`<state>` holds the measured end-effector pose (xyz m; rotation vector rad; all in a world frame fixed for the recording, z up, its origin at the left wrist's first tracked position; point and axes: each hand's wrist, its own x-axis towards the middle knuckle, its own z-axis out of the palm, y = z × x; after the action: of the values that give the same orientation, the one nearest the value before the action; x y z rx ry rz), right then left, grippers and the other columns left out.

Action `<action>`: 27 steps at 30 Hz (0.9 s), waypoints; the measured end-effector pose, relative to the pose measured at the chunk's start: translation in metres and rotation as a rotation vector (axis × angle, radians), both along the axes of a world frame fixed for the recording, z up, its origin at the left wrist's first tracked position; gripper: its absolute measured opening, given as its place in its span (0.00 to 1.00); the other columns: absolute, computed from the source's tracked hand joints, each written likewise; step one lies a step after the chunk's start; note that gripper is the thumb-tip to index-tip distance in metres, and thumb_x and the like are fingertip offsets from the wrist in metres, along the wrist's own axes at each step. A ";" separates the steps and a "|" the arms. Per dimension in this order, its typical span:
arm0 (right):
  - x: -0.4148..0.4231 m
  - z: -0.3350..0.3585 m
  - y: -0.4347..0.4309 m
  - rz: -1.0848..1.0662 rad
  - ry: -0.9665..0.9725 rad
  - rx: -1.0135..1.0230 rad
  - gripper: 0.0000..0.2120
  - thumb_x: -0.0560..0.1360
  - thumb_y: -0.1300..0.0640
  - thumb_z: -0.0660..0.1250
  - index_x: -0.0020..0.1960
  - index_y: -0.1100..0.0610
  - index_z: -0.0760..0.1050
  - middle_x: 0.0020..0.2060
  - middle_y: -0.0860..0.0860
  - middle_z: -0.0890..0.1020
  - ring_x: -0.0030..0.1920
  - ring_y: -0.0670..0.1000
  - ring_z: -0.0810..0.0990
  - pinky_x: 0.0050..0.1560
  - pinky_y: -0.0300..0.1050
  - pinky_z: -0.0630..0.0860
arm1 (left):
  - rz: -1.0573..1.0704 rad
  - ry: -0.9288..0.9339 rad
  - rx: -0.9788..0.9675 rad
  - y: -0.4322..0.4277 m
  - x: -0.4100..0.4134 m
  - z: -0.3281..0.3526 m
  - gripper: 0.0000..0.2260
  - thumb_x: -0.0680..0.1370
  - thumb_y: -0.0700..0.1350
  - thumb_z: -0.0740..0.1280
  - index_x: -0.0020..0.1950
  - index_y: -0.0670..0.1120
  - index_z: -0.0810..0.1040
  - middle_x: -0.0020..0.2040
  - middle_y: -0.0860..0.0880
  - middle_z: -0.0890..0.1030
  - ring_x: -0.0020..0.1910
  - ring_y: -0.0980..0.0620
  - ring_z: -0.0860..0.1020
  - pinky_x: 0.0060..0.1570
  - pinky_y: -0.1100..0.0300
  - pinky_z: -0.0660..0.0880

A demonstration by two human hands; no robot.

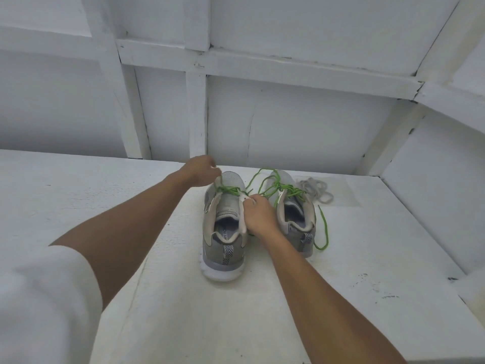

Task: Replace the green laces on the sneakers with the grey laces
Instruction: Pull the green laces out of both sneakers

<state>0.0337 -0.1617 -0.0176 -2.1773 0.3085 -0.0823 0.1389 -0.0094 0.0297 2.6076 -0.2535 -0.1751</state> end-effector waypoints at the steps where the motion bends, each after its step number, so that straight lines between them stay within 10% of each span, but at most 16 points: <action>1: 0.000 -0.001 0.000 -0.002 -0.001 0.000 0.11 0.80 0.57 0.54 0.40 0.58 0.69 0.37 0.52 0.74 0.39 0.54 0.72 0.36 0.45 0.63 | -0.065 -0.012 0.019 -0.009 -0.005 0.003 0.17 0.79 0.50 0.63 0.63 0.43 0.78 0.64 0.44 0.77 0.62 0.43 0.74 0.60 0.53 0.71; 6: 0.002 -0.003 0.000 -0.008 -0.026 0.026 0.12 0.80 0.57 0.54 0.38 0.57 0.68 0.39 0.54 0.75 0.41 0.55 0.73 0.41 0.45 0.65 | -0.221 0.094 0.313 -0.036 -0.012 -0.005 0.16 0.74 0.59 0.62 0.43 0.49 0.82 0.47 0.48 0.81 0.49 0.44 0.75 0.53 0.52 0.75; 17: 0.000 -0.005 0.000 -0.012 -0.021 0.056 0.12 0.79 0.57 0.54 0.44 0.60 0.73 0.40 0.53 0.77 0.41 0.54 0.73 0.39 0.45 0.65 | 0.223 0.149 -0.054 0.025 0.013 0.009 0.19 0.72 0.44 0.75 0.58 0.35 0.79 0.58 0.40 0.78 0.59 0.40 0.75 0.52 0.54 0.72; 22: 0.001 -0.005 0.000 -0.015 -0.016 0.036 0.11 0.79 0.57 0.54 0.40 0.57 0.70 0.38 0.52 0.75 0.40 0.54 0.73 0.36 0.45 0.64 | 0.207 0.165 0.049 0.014 0.004 0.005 0.04 0.78 0.38 0.62 0.49 0.44 0.76 0.47 0.44 0.75 0.41 0.45 0.72 0.33 0.60 0.71; 27: 0.001 -0.005 0.001 -0.016 -0.027 0.039 0.11 0.79 0.57 0.54 0.40 0.58 0.70 0.39 0.53 0.75 0.40 0.53 0.72 0.35 0.45 0.63 | 0.135 -0.017 -0.040 -0.025 0.000 0.015 0.12 0.77 0.38 0.58 0.53 0.40 0.81 0.56 0.43 0.80 0.54 0.42 0.77 0.58 0.50 0.76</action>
<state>0.0344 -0.1610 -0.0222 -2.1332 0.3096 -0.1139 0.1392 -0.0346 0.0448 2.5766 -0.0861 -0.0993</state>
